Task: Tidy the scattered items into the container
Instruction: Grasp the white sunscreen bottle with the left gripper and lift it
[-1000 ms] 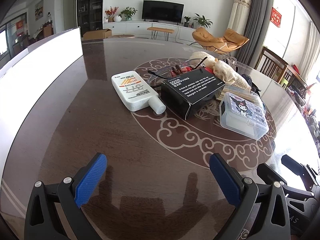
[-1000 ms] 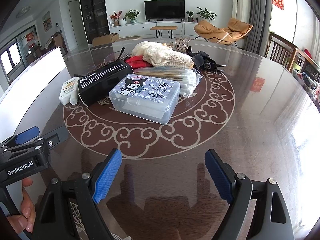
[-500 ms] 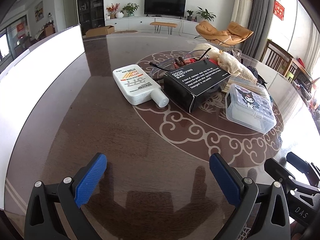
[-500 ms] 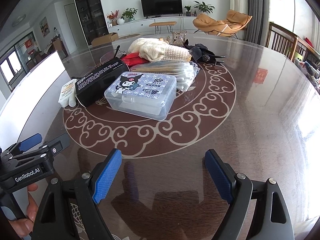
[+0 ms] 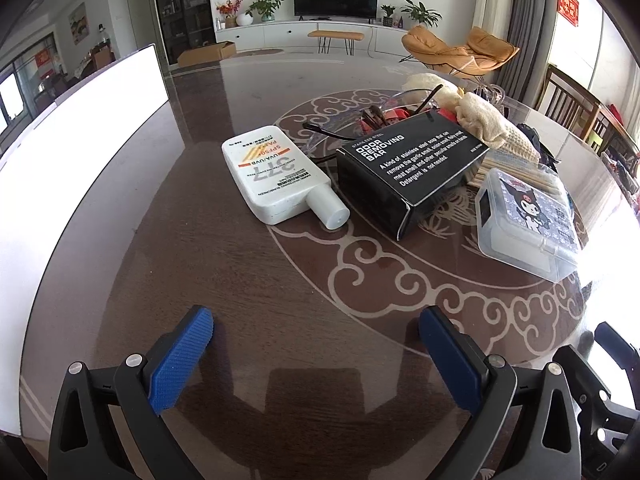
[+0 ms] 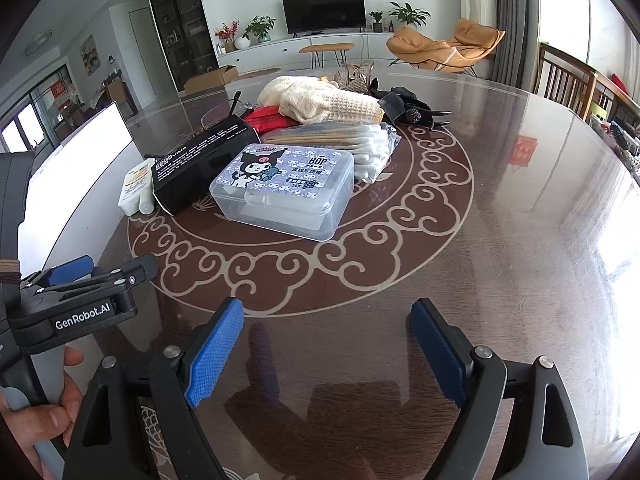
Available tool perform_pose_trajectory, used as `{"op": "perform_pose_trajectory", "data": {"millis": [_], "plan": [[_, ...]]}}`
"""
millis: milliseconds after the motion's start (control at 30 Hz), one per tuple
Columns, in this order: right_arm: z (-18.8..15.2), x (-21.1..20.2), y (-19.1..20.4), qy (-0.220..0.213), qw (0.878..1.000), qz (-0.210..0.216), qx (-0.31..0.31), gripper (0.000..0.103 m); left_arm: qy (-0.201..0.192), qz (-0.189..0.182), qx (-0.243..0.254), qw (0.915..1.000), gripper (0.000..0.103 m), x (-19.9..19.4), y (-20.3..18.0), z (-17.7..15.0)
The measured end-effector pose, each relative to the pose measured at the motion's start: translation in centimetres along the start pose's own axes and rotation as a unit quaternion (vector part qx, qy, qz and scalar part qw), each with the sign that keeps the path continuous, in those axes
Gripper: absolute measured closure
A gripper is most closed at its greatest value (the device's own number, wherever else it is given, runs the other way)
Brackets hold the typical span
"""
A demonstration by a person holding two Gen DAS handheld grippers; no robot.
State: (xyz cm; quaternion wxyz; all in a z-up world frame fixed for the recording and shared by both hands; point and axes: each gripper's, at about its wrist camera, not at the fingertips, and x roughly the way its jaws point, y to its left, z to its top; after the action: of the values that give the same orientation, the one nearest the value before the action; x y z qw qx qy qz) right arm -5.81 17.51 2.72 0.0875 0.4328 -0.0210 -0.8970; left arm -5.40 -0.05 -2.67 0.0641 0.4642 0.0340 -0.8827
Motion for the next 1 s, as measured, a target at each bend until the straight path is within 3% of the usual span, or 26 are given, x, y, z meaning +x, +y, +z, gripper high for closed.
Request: {"op": "perform_pose_trajectory", "data": {"millis": [500,733,767,833,867,1000], "plan": [[-0.1,-0.5,-0.5,-0.007,0.999,0.026,0.019,0.016,0.029,0.043,-0.067,0.9964,0.0,5.0,3.9,7.3],[-0.1,-0.5,-0.6,-0.008,0.999,0.027,0.02,0.016,0.011,0.028,-0.042,0.9987,0.001,5.2,5.2,7.2],[-0.1,-0.5,-0.6,-0.008,0.999,0.027,0.02,0.016,0.0,0.028,-0.04,0.9988,0.007,5.0,5.4,7.0],[-0.1,-0.5,-0.6,-0.008,0.999,0.028,0.02,0.016,-0.027,0.028,-0.032,0.9987,0.043,4.0,6.0,6.3],[-0.1,-0.5,-0.6,-0.008,0.999,0.028,0.02,0.016,-0.034,0.025,-0.027,0.9988,0.049,3.7,6.3,5.9],[-0.1,-0.5,-0.6,-0.008,0.999,0.028,0.02,0.016,-0.036,0.01,0.0,0.9993,0.05,2.6,7.0,4.3]]}}
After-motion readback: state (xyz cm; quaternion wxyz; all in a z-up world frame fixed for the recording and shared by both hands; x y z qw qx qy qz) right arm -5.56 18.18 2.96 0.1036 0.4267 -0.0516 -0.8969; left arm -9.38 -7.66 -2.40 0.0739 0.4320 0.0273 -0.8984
